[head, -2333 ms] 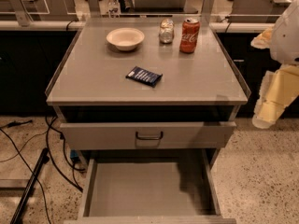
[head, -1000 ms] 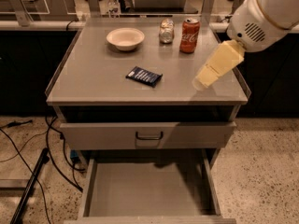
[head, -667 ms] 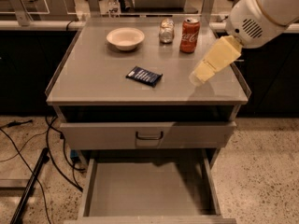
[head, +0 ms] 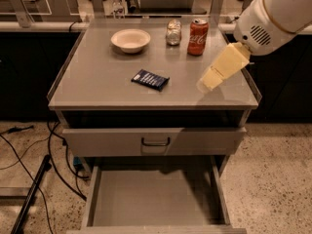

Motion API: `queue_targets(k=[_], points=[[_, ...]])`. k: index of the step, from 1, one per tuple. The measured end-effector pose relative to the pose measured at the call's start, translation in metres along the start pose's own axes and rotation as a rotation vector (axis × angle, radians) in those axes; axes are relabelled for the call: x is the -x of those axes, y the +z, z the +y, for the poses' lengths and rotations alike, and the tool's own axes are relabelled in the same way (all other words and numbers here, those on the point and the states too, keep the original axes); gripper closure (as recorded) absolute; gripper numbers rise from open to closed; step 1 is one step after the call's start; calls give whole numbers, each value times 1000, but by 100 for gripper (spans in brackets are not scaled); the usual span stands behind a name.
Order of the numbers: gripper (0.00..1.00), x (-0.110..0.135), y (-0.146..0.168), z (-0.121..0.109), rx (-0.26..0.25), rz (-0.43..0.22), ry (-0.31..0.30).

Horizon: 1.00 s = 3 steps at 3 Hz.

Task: Place rxbar blueberry into middle drawer

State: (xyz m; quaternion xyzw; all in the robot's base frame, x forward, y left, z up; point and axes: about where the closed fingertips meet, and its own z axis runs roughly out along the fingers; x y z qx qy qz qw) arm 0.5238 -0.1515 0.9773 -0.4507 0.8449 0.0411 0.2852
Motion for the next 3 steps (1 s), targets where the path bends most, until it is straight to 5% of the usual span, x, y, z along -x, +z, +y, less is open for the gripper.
queue_targets(k=[1,3], points=[[0,-2,23,5,-1,-27,23],[0,32,75,12,24,-225,-11]])
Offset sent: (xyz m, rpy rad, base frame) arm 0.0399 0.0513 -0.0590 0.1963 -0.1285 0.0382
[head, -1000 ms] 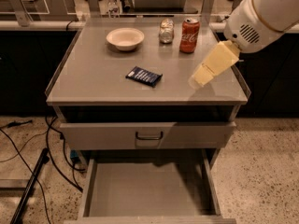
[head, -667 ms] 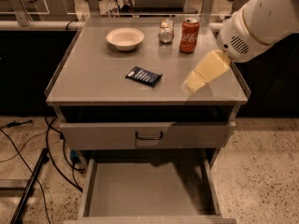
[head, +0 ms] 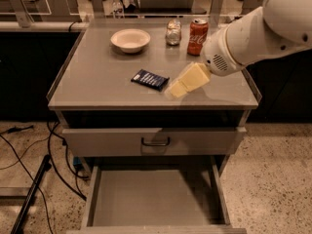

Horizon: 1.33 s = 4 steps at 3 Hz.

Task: Place rxbar blueberry into middle drawer

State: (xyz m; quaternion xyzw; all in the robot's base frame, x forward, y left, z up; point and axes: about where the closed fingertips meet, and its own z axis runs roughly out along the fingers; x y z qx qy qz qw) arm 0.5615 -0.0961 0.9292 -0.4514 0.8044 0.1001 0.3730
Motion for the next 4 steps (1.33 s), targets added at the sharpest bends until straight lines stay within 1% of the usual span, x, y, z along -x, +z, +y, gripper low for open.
queue_targets(k=[1,2,3,4], points=[[0,37,70,2,47,-119,-55],[0,37,70,2,47,-119,-55],[0,32,72,1,44,-101,-44],[0,28,85,-3,38,-111,-21]])
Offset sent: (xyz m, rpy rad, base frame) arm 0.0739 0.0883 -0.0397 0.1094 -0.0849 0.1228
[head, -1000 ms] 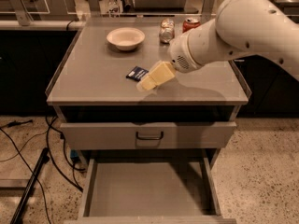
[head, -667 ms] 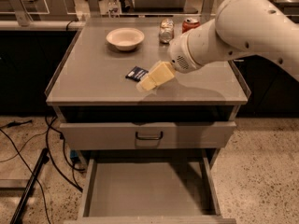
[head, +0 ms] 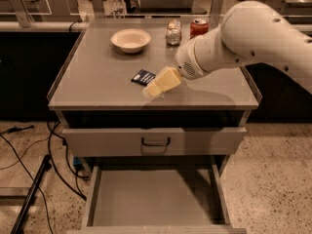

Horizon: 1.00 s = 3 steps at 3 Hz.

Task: Place rxbar blueberry into middle drawer

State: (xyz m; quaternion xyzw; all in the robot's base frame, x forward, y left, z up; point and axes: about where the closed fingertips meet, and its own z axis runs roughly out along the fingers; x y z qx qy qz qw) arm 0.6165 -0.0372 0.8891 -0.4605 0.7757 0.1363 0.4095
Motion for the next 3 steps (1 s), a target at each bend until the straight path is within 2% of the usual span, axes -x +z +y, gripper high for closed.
queue_targets(k=[2,3], points=[[0,1,37,-2,19,-38,10],[0,0,55,0,32,-32,0]])
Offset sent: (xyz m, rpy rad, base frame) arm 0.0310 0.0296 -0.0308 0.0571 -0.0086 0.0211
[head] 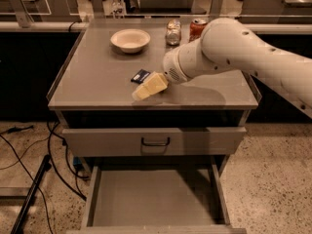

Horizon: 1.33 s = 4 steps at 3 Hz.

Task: Place rxbar blueberry into middle drawer

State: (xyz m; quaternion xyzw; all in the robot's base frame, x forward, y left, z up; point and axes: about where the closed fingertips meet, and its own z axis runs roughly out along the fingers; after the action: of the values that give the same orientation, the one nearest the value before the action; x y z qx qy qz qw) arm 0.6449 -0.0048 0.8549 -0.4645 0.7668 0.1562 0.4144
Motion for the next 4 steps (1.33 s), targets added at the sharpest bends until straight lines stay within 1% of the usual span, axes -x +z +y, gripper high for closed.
queue_targets(k=[1,2,4], points=[[0,-4,12,-1,4,18,1],[0,-10,20,-3,6,53,14],[0,-19,30,-22,-7,97,57]])
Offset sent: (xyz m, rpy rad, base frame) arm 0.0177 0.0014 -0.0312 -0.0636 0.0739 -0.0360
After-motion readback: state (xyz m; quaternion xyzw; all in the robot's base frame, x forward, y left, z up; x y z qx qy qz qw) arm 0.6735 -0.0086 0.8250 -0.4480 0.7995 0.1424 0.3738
